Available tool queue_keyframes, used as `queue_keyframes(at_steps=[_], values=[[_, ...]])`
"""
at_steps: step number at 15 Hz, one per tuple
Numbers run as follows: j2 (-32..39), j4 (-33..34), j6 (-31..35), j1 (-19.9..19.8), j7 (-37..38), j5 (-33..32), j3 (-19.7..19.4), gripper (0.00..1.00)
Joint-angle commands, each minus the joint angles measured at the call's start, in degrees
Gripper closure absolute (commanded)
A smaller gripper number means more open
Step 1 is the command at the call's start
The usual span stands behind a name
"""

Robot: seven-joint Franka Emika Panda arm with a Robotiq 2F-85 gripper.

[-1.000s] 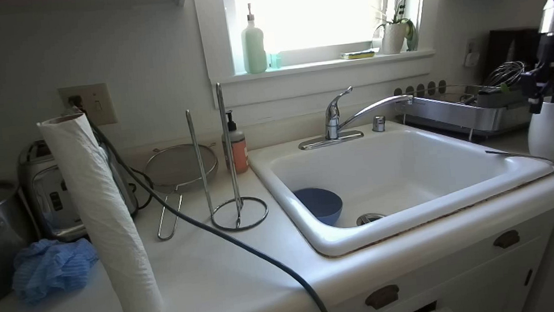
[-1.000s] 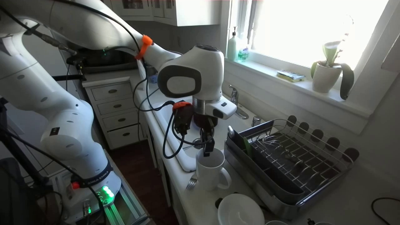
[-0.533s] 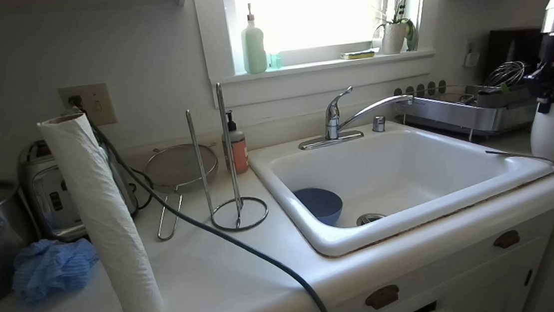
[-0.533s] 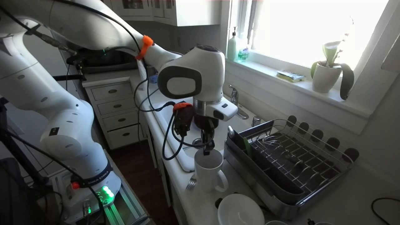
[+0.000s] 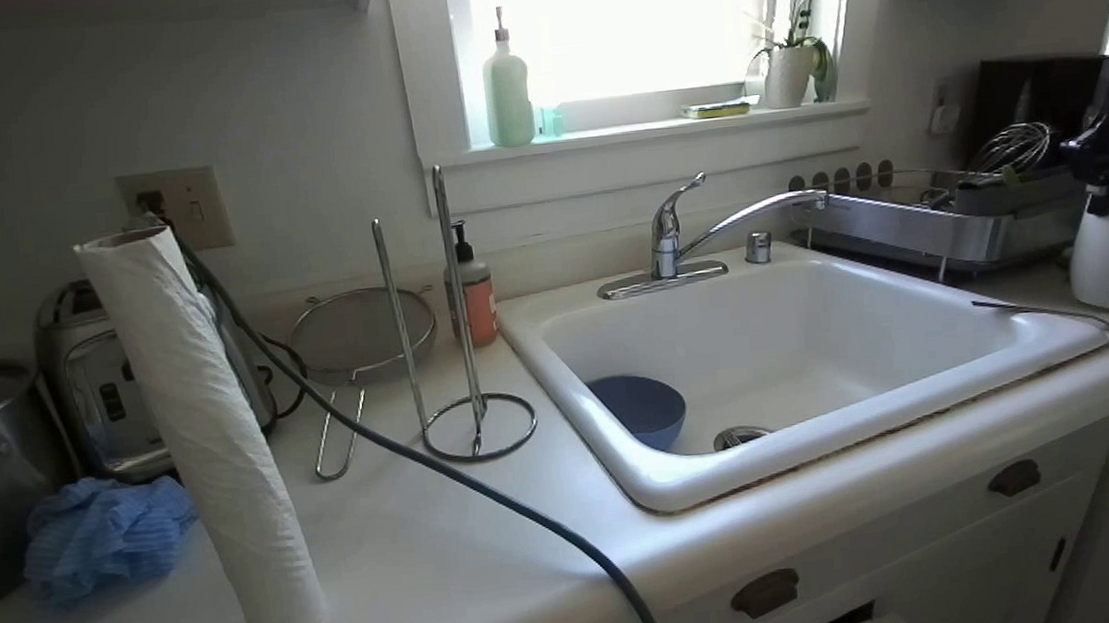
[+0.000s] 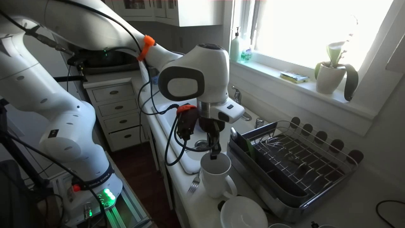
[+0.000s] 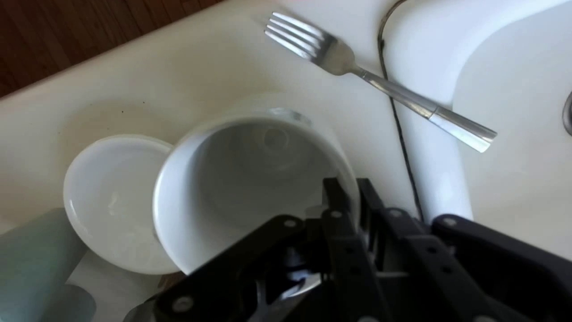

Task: Pick up the white mug cup and put it in the sink near the blue bowl

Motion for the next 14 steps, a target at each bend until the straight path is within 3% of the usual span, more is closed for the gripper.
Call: queue_keyframes(at_steps=[1, 9, 14], values=[[-4.1, 0.8, -4.2, -0.6, 1.4, -3.0, 1.2, 0.97], [-16.3, -2.2, -16.0, 2.7, -2.1, -2.8, 5.6, 0.97], [-21.8, -3.5, -18.5, 10.5, -6.6, 0.1, 9.5, 0.97]])
